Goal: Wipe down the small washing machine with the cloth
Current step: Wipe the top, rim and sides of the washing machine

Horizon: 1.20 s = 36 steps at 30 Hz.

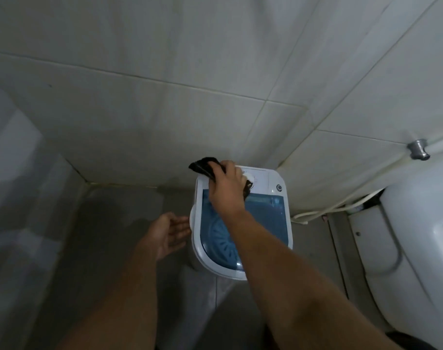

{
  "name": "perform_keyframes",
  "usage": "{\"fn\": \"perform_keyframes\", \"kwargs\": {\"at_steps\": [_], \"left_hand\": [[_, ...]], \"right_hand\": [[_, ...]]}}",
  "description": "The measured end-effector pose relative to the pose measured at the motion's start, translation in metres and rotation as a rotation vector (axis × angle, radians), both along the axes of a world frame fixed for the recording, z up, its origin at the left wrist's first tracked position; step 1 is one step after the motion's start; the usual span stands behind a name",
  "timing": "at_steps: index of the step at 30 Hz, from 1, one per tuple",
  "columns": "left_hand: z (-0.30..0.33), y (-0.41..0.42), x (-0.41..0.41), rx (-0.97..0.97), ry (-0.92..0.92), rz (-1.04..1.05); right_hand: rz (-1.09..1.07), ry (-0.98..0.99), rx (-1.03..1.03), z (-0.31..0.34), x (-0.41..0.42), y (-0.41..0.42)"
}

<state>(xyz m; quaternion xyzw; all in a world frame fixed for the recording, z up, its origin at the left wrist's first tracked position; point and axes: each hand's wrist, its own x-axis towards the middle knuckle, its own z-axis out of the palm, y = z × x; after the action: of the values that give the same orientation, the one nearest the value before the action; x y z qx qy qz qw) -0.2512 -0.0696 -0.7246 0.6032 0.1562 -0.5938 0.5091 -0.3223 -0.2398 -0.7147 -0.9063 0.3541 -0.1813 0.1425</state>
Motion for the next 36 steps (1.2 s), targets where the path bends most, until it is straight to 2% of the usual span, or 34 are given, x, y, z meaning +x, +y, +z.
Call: {"fn": "perform_keyframes", "kwargs": {"at_steps": [2,4,6,8,10,12,14,18,22,25,27,29,31,33,36], "left_hand": [[-0.001,0.0,0.002,-0.009,0.041,0.02],[-0.002,0.002,0.002,-0.021,0.062,0.048],[-0.002,0.005,0.001,-0.025,0.088,0.059],[0.0,0.006,-0.001,-0.021,0.11,0.079],[0.007,0.006,-0.003,-0.019,0.111,0.081],[0.014,0.006,-0.003,-0.015,0.107,0.082],[0.015,0.007,0.0,-0.019,0.11,0.081],[0.01,0.011,0.008,-0.053,0.153,0.083],[0.004,0.012,0.015,-0.07,0.169,0.067],[0.001,0.012,0.017,-0.096,0.155,0.041],[0.005,0.012,0.015,-0.129,0.127,-0.006],[0.009,0.013,0.014,-0.144,0.11,-0.033],[0.011,0.016,0.015,-0.15,0.102,-0.036],[0.013,0.017,0.016,-0.148,0.088,-0.05],[0.015,0.017,0.016,-0.152,0.068,-0.059]], "right_hand": [[0.091,-0.023,0.041,-0.013,-0.012,0.041],[0.33,-0.015,0.11,-0.014,-0.028,0.072],[0.429,-0.08,0.21,-0.005,-0.037,0.068],[0.31,-0.162,0.209,0.004,-0.03,0.042],[0.088,-0.157,0.125,0.014,-0.011,0.004],[-0.041,-0.04,0.087,0.019,0.006,-0.021],[-0.013,0.094,0.014,0.015,0.013,-0.022],[0.254,0.188,-0.15,0.0,-0.007,0.023],[0.468,0.192,-0.12,-0.006,-0.07,0.073],[0.836,0.259,-0.078,-0.006,-0.126,0.1],[0.942,0.254,0.019,0.007,-0.143,0.087],[0.758,0.141,0.048,0.024,-0.131,0.055],[0.443,0.041,0.02,0.037,-0.097,0.011],[0.225,0.06,0.009,0.039,-0.061,-0.025],[0.073,0.134,-0.047,0.021,-0.032,-0.025]]}}
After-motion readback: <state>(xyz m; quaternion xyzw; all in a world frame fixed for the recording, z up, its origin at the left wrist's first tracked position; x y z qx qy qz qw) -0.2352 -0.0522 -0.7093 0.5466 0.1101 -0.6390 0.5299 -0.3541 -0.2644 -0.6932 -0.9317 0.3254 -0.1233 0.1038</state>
